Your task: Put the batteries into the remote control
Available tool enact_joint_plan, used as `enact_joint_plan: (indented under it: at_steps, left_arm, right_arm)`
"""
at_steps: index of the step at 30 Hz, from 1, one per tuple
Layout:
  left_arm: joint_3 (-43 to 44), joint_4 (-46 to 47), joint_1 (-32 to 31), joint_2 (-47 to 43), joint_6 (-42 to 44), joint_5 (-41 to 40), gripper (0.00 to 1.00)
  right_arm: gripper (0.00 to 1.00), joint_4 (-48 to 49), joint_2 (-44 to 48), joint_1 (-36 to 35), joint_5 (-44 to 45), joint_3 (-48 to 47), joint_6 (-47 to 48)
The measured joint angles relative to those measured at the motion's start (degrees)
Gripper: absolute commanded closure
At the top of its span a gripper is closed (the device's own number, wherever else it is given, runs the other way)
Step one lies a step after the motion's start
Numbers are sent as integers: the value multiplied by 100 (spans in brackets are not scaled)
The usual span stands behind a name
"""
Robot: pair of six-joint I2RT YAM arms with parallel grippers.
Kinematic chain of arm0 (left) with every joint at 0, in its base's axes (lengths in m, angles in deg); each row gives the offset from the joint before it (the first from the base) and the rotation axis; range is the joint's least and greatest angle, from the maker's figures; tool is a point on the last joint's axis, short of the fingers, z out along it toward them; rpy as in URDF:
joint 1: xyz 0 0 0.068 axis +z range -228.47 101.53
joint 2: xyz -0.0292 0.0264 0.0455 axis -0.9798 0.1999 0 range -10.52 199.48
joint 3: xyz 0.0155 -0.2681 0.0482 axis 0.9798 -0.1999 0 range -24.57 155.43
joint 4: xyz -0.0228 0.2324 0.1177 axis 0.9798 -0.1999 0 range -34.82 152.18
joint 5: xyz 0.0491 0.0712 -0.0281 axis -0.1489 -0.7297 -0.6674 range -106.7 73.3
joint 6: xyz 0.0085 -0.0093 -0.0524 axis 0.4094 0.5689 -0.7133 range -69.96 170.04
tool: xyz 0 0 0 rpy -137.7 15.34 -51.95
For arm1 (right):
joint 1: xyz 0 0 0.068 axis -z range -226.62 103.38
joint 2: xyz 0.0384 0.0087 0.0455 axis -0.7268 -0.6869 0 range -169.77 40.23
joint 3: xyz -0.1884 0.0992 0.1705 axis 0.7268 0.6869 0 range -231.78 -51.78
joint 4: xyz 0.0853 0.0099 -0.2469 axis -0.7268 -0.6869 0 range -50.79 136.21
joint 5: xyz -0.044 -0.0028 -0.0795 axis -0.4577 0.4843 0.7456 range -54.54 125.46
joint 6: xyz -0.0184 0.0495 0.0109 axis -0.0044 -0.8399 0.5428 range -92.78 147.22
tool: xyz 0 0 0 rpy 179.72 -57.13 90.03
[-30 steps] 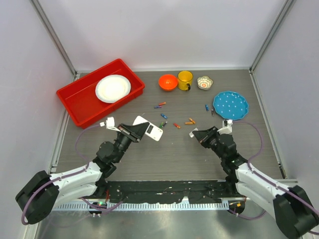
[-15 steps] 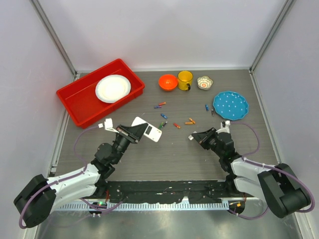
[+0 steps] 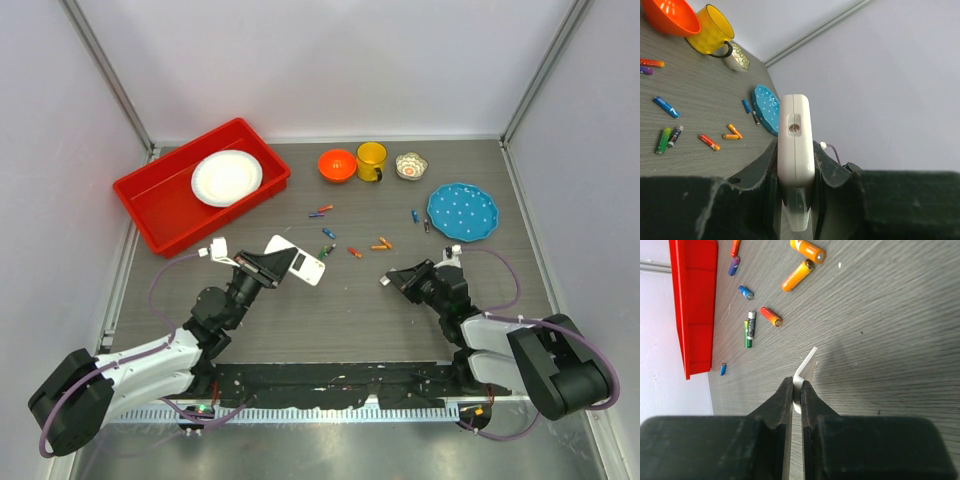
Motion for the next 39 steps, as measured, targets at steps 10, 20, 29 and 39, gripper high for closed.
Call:
enact_joint_plan:
  at_steps: [10, 20, 29, 39]
  left_arm:
    - [0, -2, 0, 0, 0, 0, 100]
    - [0, -7, 0, 2, 0, 0, 100]
    - [0, -24, 0, 4, 0, 0, 100]
    - [0, -50, 0, 44, -2, 2, 100]
  right_arm:
    - [70, -52, -94, 28, -52, 44, 13]
    - [53, -706, 282, 28, -48, 52, 131]
    - [48, -1683, 1165, 28, -44, 52, 203]
    - [46, -3836, 2981, 28, 181, -503, 780]
